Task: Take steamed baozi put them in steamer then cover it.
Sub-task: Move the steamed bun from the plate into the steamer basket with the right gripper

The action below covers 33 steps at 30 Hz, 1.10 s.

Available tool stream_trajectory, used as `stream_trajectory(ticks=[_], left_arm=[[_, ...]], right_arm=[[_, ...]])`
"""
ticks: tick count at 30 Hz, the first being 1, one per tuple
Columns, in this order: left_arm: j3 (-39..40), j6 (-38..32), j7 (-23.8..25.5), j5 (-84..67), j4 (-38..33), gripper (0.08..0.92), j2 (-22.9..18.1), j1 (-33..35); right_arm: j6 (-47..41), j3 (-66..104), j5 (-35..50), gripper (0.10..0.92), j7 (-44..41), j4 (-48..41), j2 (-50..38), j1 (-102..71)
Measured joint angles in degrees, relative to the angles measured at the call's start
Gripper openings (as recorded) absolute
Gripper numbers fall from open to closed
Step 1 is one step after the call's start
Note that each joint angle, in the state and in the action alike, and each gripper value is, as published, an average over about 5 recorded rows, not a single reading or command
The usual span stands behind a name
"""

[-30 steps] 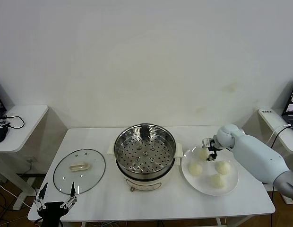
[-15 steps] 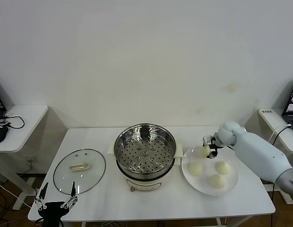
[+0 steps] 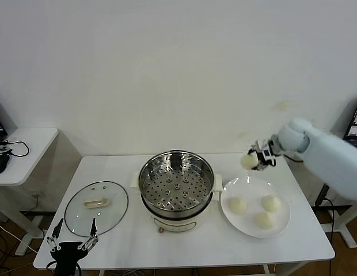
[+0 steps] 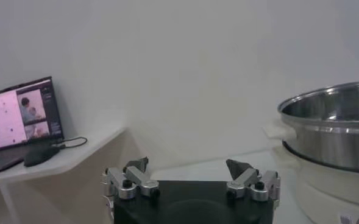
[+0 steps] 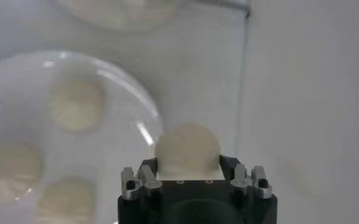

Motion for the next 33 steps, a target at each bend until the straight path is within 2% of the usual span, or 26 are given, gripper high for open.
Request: stream_trajectory(ticks=[10, 17, 24, 33], left_arm=[[-0.5, 0.0, 0.0, -1.3, 0.6, 0.823, 1.0, -0.7], [-1.1, 0.1, 0.1, -1.7, 0.8, 0.823, 1.2, -1.4], [-1.6, 0.1, 0.1, -2.0, 0.8, 0.823, 0.7, -1.9], [-1.8, 0.2, 0.3, -1.9, 0.3, 0.823, -0.1, -1.9]], right_arm=[[1.3, -9.6, 8.9, 0.638, 2.8, 4.0, 6.2, 10.5], [3.9, -15.5, 11.0, 0.636, 4.4, 4.2, 12.0, 12.5], [8.1, -19.5, 8.1, 0.636, 5.8, 3.0, 17.1, 12.5], [15.6, -21.2, -0.5, 0.637, 7.8, -1.1, 22.6, 9.7]])
